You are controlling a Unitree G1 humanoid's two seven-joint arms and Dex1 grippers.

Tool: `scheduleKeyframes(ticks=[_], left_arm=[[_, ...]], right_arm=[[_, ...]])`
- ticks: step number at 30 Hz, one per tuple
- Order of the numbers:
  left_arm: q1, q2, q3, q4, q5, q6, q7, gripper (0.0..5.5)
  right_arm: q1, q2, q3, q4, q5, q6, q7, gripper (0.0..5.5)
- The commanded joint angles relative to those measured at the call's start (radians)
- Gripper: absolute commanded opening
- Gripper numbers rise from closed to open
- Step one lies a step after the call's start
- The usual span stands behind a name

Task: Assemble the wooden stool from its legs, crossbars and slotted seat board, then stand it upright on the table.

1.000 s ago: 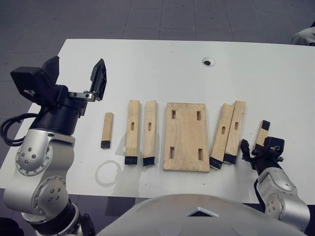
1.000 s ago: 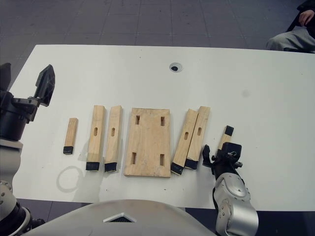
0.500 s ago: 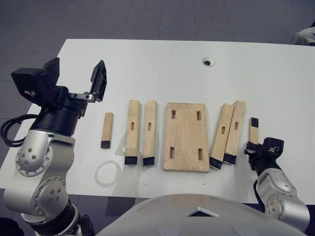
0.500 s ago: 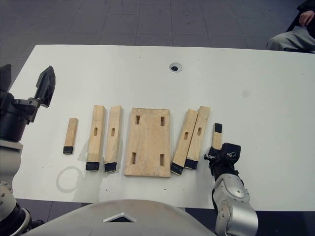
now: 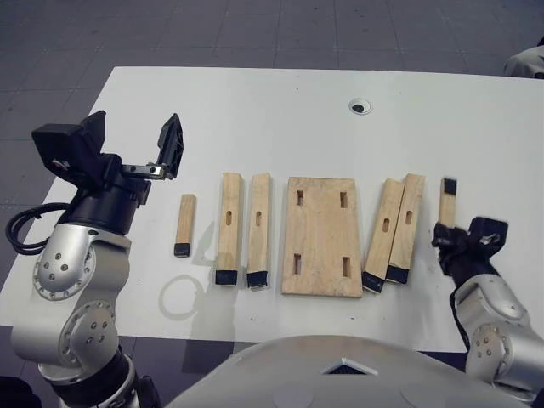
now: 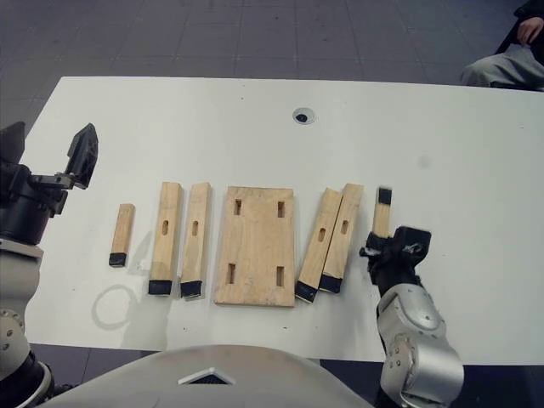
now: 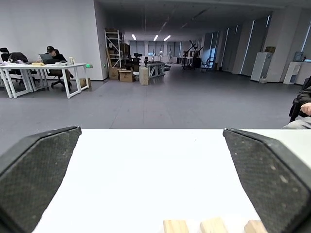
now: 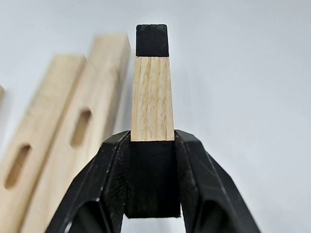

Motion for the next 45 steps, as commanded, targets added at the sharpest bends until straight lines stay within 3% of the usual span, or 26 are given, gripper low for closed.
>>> scheduleKeyframes(ticks=[1,7,11,18,32,45], left_arm=[[0.007,0.009,-0.045,0.045,-0.014,0.014,-0.043,5.5],[0.008,0.005,-0.083,0.068,-0.072,0.027,-0.102,5.5],[-0.031,-0.025,-0.156,0.081,-0.351,0.087,-0.172,5.5],[-0.128,-0.024,-0.325,0.163,-0.633,0.147,-0.19,5.5],[-0.165,-0.118,-0.47,0.223,-0.526,0.052,-0.091,5.5],[-0.194,-0.112,-0.451,0.219,-0.587,0.045,-0.067,5.5]], right_arm=[[-0.036,-0.069,0.084,-0.105,0.003,-0.016,0.031,1.27],[-0.051,-0.193,0.185,-0.139,-0.114,-0.111,0.018,1.27],[-0.049,-0.208,0.314,-0.119,-0.162,-0.254,0.036,1.27],[-0.018,-0.201,0.41,-0.108,-0.129,-0.472,0.122,1.27],[0.064,-0.163,0.69,-0.099,-0.117,-0.535,0.141,1.27],[0.107,-0.168,0.747,-0.056,-0.147,-0.564,0.118,1.27]])
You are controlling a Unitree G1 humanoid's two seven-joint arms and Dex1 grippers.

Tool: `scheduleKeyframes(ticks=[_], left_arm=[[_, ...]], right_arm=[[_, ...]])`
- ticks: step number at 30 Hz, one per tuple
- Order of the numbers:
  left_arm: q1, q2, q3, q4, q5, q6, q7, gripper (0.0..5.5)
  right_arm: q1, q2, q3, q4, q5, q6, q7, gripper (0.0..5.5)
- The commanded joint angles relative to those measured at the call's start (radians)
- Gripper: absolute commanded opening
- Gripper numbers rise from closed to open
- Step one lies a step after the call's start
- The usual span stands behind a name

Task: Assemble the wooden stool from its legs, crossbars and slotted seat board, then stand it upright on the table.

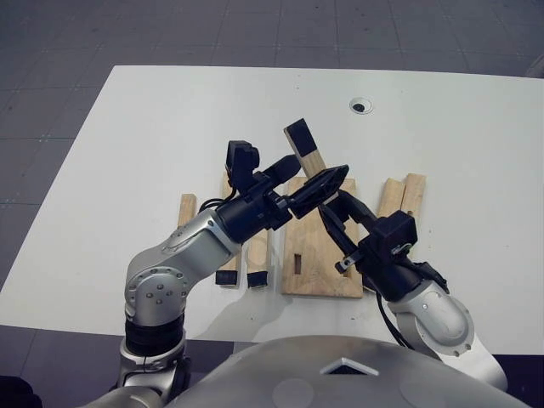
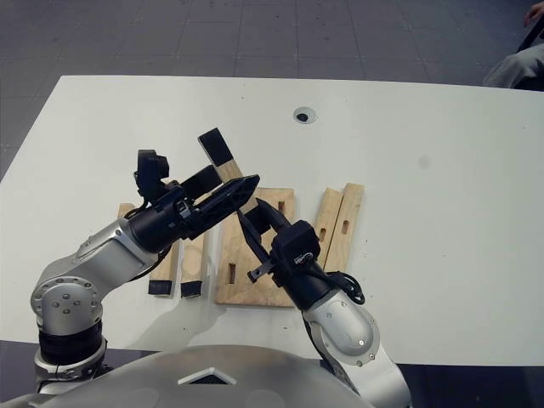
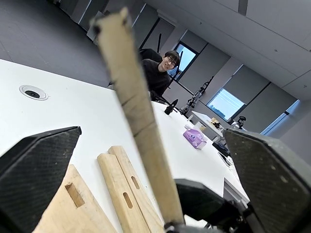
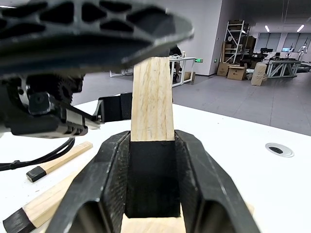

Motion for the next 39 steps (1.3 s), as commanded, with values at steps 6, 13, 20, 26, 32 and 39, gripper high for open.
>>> scheduleKeyframes(ticks=[6,13,20,26,32,39], left_arm=[[-0.039,0.024,0.019,-0.006,-0.103,0.002,0.052,4.98],[-0.027,0.037,0.011,0.002,-0.115,0.001,0.071,3.95],[-0.033,0.034,0.01,0.004,-0.141,-0.005,0.112,2.94],[-0.035,0.032,0.004,0.02,-0.143,-0.005,0.129,2.06],[-0.027,0.037,-0.006,0.02,-0.166,0.0,0.149,1.03],[-0.022,0.065,-0.013,0.008,-0.174,0.004,0.171,0.46]], right_arm=[[0.012,-0.002,0.006,0.031,-0.018,-0.033,-0.013,1.27],[0.006,0.002,0.012,0.04,-0.023,-0.043,-0.015,1.27],[0.007,0.001,0.026,0.042,-0.028,-0.046,-0.014,1.27],[0.006,0.001,0.056,0.045,-0.037,-0.05,-0.015,1.27],[0.006,-0.008,0.066,0.041,-0.04,-0.06,-0.008,1.27],[0.008,-0.016,0.065,0.044,-0.045,-0.065,-0.011,1.27]])
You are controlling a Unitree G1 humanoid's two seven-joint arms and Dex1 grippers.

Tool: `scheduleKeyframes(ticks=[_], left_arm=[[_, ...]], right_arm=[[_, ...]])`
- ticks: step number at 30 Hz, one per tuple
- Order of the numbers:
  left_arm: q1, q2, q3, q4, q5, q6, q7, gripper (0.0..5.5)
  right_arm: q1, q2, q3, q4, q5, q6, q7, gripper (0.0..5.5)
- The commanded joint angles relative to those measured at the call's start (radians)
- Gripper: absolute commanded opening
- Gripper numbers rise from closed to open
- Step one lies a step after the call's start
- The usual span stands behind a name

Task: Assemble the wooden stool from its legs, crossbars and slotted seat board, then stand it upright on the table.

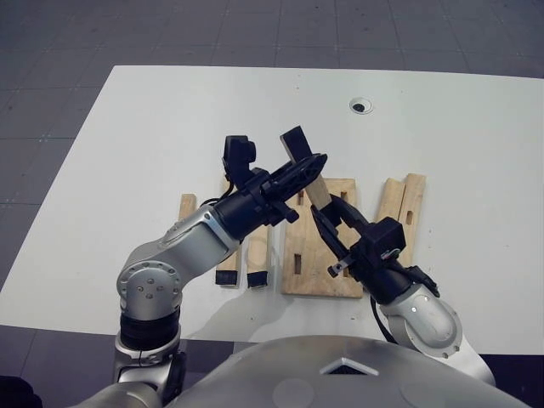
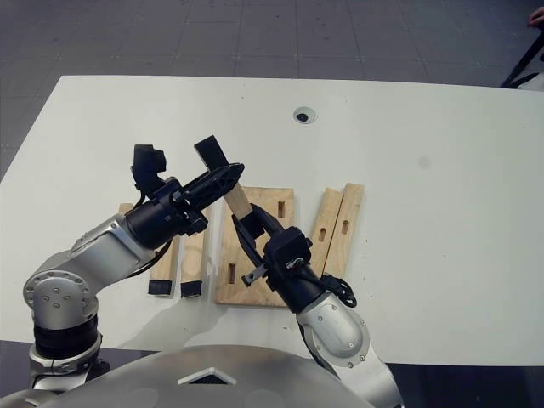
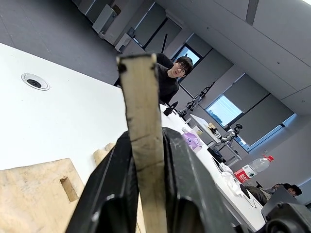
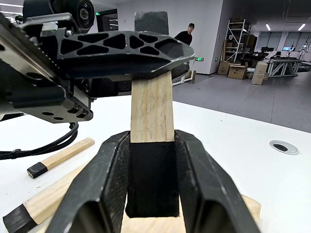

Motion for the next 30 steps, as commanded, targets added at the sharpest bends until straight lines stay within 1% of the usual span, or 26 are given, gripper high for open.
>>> scheduleKeyframes(ticks=[1,9,10,16,17,21,23,26,30], left_arm=[[0.005,0.03,-0.009,-0.014,0.008,0.011,0.017,0.45],[0.006,0.056,0.002,-0.028,-0.013,0.001,0.032,0.43],[0.007,0.06,0.002,-0.03,-0.016,0.0,0.034,0.43],[0.007,0.077,0.002,-0.029,-0.009,-0.006,0.036,0.42],[0.007,0.076,0.004,-0.028,0.002,-0.012,0.04,0.42],[0.005,0.076,0.017,-0.043,0.103,-0.047,0.052,0.42],[0.015,0.081,0.033,-0.069,0.167,-0.067,0.073,0.42],[0.083,0.082,0.043,-0.136,0.349,-0.114,0.121,0.42],[0.218,0.056,0.003,-0.208,0.578,-0.173,0.162,0.42]], right_arm=[[0.0,-0.008,0.006,0.001,-0.006,-0.001,0.007,1.27],[0.011,-0.018,-0.004,0.006,-0.007,-0.009,0.006,1.27],[0.013,-0.02,-0.007,0.006,-0.006,-0.01,0.007,1.67],[0.021,-0.023,-0.036,0.006,0.015,-0.014,0.017,2.67],[0.021,-0.024,-0.04,0.006,0.019,-0.014,0.019,2.98],[0.018,-0.034,-0.052,0.004,0.025,-0.015,0.036,3.75],[0.022,-0.033,-0.113,0.005,0.051,-0.011,0.036,4.09],[0.014,0.013,-0.285,0.042,0.095,0.006,-0.018,4.57],[-0.02,0.042,-0.452,0.083,0.119,0.017,-0.064,5.16]])
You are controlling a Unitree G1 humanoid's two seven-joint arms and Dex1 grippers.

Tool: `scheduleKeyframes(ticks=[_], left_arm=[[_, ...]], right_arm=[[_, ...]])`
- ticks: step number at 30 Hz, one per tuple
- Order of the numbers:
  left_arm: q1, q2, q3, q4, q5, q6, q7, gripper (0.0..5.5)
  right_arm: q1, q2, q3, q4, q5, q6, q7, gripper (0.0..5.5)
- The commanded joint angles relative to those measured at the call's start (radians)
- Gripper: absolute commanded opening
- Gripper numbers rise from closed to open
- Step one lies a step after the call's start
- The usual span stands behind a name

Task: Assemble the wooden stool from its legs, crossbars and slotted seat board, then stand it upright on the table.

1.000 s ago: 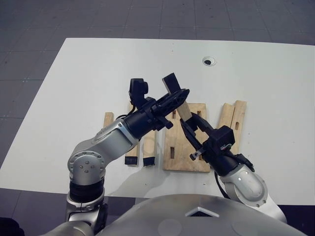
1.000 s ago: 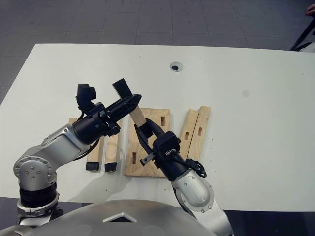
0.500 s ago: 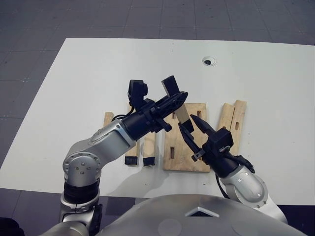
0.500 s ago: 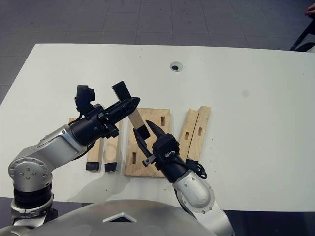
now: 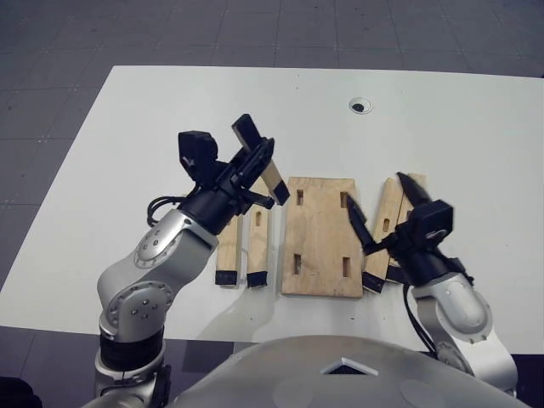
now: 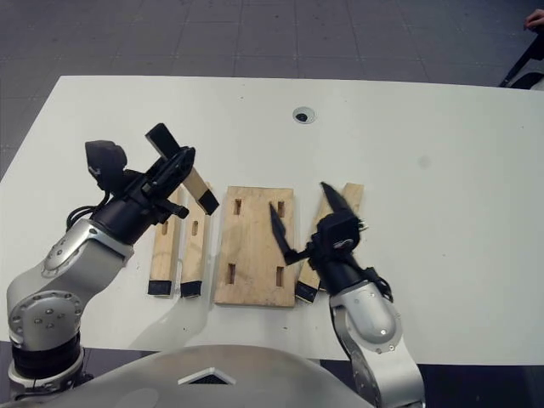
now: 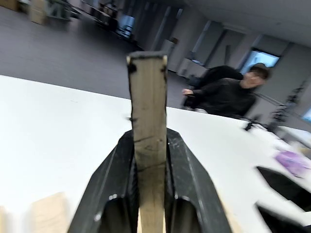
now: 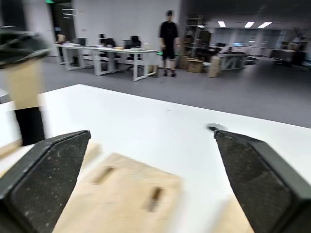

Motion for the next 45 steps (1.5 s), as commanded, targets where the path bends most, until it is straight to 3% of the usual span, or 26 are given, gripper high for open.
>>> scheduleKeyframes(ticks=[1,6,11,30,45], left_arm=[[0.142,-0.027,-0.053,-0.067,0.21,-0.048,0.051,0.42],[0.269,-0.079,-0.134,-0.072,0.497,-0.155,0.083,0.42],[0.345,-0.149,-0.15,-0.026,0.685,-0.292,0.071,0.42],[0.372,-0.29,-0.165,0.235,0.893,-0.5,-0.039,0.42],[0.349,-0.33,-0.124,0.196,0.903,-0.508,-0.084,0.42]], right_arm=[[-0.042,0.026,-0.156,0.046,0.025,0.018,-0.045,5.31],[-0.103,0.033,-0.317,0.104,0.025,-0.012,-0.081,5.5],[-0.14,0.024,-0.402,0.161,0.016,-0.044,-0.081,5.5],[-0.099,0.083,-0.35,0.148,-0.022,-0.094,-0.073,5.5],[-0.067,0.098,-0.319,0.154,-0.033,-0.115,-0.073,5.5]])
